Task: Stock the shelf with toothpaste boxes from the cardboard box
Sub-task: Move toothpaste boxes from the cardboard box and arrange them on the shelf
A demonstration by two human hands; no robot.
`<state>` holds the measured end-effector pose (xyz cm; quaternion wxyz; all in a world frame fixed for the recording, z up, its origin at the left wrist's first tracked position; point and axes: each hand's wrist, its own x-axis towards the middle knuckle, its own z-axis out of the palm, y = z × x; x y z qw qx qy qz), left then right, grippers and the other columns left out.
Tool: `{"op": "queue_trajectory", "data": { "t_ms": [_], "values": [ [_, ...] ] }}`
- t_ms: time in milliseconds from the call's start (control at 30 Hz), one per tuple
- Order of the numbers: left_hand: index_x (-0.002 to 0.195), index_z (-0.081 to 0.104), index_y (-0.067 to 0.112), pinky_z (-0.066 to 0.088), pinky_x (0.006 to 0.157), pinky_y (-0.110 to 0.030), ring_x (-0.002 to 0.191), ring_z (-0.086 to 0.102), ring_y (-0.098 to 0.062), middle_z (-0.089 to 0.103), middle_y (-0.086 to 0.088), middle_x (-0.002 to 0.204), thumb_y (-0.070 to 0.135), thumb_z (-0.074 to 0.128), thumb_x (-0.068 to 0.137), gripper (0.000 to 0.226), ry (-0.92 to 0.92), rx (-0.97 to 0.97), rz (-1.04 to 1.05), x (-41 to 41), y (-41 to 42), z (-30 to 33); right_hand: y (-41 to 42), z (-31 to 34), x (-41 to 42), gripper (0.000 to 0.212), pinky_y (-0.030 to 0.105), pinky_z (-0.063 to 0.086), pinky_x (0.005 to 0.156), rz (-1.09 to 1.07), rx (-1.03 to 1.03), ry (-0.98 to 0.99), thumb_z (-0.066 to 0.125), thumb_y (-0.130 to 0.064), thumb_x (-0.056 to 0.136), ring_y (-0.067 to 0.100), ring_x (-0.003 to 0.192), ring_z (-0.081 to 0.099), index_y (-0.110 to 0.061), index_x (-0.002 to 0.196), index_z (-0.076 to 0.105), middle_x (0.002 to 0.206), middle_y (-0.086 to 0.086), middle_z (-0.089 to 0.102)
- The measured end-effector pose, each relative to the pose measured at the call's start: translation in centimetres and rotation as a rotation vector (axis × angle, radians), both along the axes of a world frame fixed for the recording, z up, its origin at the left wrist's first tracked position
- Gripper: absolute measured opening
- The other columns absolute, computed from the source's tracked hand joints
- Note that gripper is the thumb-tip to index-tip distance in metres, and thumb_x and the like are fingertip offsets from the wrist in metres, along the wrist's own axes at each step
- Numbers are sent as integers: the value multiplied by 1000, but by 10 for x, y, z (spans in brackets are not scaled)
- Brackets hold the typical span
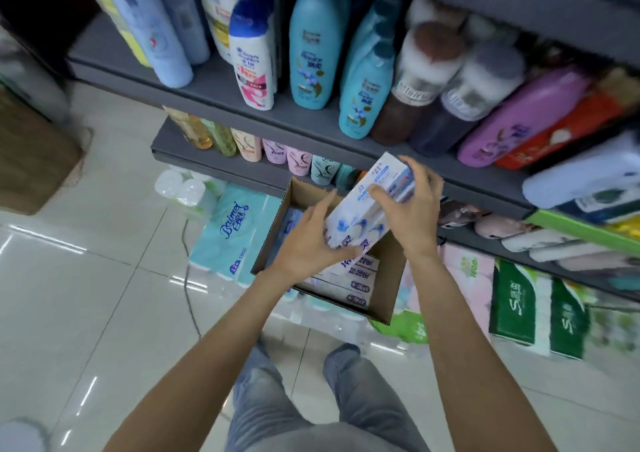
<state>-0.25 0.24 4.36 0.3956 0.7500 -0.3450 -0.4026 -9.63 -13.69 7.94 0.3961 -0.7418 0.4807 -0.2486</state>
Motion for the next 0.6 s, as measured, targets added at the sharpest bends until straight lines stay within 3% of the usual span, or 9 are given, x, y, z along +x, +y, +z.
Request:
{"op": "queue_trajectory", "data": {
  "t_ms": [133, 233, 267, 333, 400, 500, 600],
  "values": [
    [144, 20, 35, 47, 78, -31, 103, 60, -19, 61, 6, 120, 42, 79, 68, 96, -284, -21, -80, 1, -8, 35, 8, 28, 1, 56, 24, 35, 99, -63, 45, -85, 76, -26, 72, 12, 120, 43, -30, 123, 54, 123, 1, 42],
    [141, 25, 33, 48, 79, -33, 96, 62, -20, 64, 5, 114, 40, 78, 69, 90, -359, 13, -123, 12, -6, 54, 10, 38, 0, 56, 28, 36, 103, -29, 59, -155, 75, -31, 76, 13, 124, 42, -34, 127, 52, 119, -4, 42],
    [139, 30, 33, 49, 82, -32, 97, 62, -18, 64, 7, 114, 38, 80, 69, 86, -288, 24, -123, 18, -5, 60, 10, 40, -1, 55, 28, 36, 105, 5, 39, -173, 73, -31, 79, 12, 124, 44, -34, 129, 50, 120, -5, 42],
    [129, 43, 32, 52, 86, -32, 96, 65, -13, 66, 11, 110, 31, 83, 66, 74, 24, 20, -79, 33, -2, 73, 8, 45, -6, 52, 26, 40, 101, 104, -13, -219, 66, -25, 87, 13, 117, 51, -35, 133, 44, 128, -5, 42],
    [122, 54, 21, 56, 74, -30, 84, 70, -12, 73, 7, 98, 22, 80, 70, 58, 338, 24, -32, 43, 2, 88, 6, 53, -13, 58, 19, 46, 91, 247, -55, -235, 59, -8, 89, 12, 111, 54, -38, 134, 36, 135, -4, 37],
    [108, 62, 13, 53, 56, -22, 66, 70, -12, 75, 0, 82, 14, 67, 83, 25, 514, 34, -12, 51, 6, 109, 1, 62, -24, 71, 14, 34, 101, 436, -296, -54, 56, 6, 80, 13, 127, 34, -33, 137, 38, 146, 3, 26],
    [100, 63, 12, 52, 51, -20, 59, 68, -10, 74, 0, 75, 13, 63, 86, 14, 539, 4, 11, 52, 7, 120, -3, 62, -21, 78, 45, 30, 110, 548, -714, 180, 69, 0, 70, 33, 136, 24, -29, 137, 42, 151, 14, 24]
  ]
}}
